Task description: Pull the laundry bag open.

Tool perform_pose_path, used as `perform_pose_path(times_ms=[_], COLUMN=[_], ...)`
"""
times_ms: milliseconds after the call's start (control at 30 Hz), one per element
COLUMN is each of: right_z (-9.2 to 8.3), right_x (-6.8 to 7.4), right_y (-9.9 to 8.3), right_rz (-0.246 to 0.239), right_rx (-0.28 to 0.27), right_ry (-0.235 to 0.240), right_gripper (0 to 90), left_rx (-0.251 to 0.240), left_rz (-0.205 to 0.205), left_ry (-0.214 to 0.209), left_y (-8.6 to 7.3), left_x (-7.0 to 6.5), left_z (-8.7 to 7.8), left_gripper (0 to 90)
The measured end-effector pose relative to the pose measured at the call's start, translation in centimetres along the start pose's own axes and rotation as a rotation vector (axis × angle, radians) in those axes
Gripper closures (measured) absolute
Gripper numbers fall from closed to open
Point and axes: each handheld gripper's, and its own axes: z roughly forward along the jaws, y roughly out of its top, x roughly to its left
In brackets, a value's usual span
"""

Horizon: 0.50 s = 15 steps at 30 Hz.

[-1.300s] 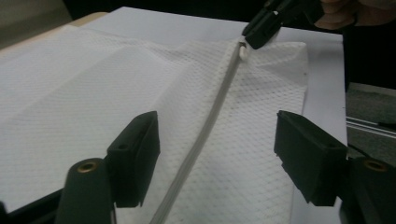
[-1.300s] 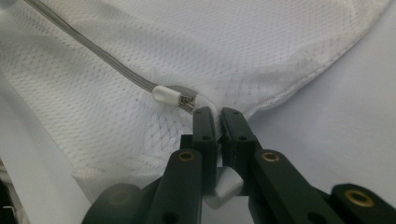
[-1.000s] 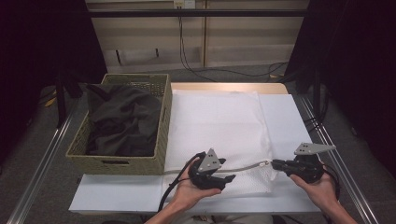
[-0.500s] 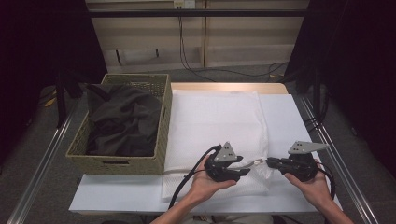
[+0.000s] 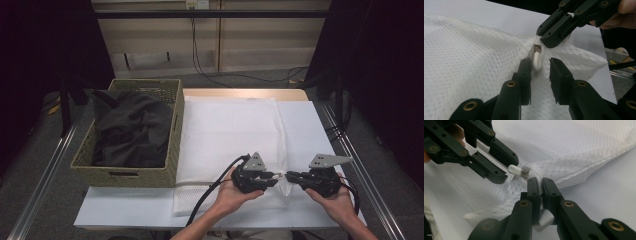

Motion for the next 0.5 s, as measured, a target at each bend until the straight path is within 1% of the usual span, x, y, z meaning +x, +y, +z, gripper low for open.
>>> perform_pose_path(times_ms=[33, 100, 133, 167, 200, 233, 267, 300, 333, 367, 400, 433, 467, 500], right_z=[0.0, 0.0, 0.0, 0.0, 0.1, 0.1, 0.1, 0.1, 0.1, 0.1, 0.1, 0.1, 0.0, 0.0], right_x=[0.0, 0.1, 0.1, 0.1, 0.2, 0.2, 0.2, 0.1, 0.1, 0.2, 0.2, 0.1, 0.1, 0.1], right_y=[0.0, 0.0, -0.1, -0.1, -0.1, -0.1, -0.1, -0.1, -0.1, -0.1, -0.1, -0.1, -0.1, -0.2], right_rz=[-0.001, -0.001, -0.005, -0.005, -0.009, -0.009, -0.009, -0.01, -0.01, -0.01, -0.01, -0.012, -0.012, -0.008], right_rx=[0.001, 0.005, 0.005, 0.008, 0.007, 0.009, 0.009, 0.008, 0.009, 0.009, 0.009, 0.005, 0.004, 0.007], right_ry=[-0.001, -0.002, 0.0, 0.003, 0.0, 0.001, 0.001, 0.0, 0.001, 0.0, -0.001, -0.002, -0.005, 0.0], right_gripper=[84.9, 84.9, 84.9, 84.9, 84.9, 84.9, 85.0, 84.9, 84.9, 84.9, 84.9, 84.9, 84.9, 84.9], left_rx=[0.01, -0.01, -0.013, -0.003, -0.014, -0.002, -0.008, -0.004, -0.003, -0.011, -0.022, -0.018, -0.007, -0.01], left_rz=[0.0, -0.034, -0.042, -0.026, -0.039, -0.038, -0.043, -0.054, -0.055, -0.06, -0.074, -0.08, -0.076, -0.085], left_ry=[-0.005, -0.024, -0.029, -0.029, -0.038, -0.035, -0.036, -0.04, -0.044, -0.053, -0.057, -0.061, -0.06, -0.069], left_y=[0.1, 0.1, 0.1, 0.2, 0.2, 0.2, 0.1, 0.1, 0.1, 0.0, -0.1, -0.1, -0.1, -0.1], left_x=[0.1, 0.3, 0.3, 0.3, 0.3, 0.3, 0.4, 0.4, 0.5, 0.6, 0.7, 0.8, 0.9, 0.9], left_z=[0.0, 0.2, 0.2, 0.3, 0.5, 0.5, 0.6, 0.7, 0.8, 0.9, 0.9, 1.1, 1.1, 1.2], left_gripper=[72.2, 75.4, 75.8, 76.8, 78.4, 79.7, 80.0, 80.2, 80.2, 79.5, 79.0, 80.1, 82.0, 82.8])
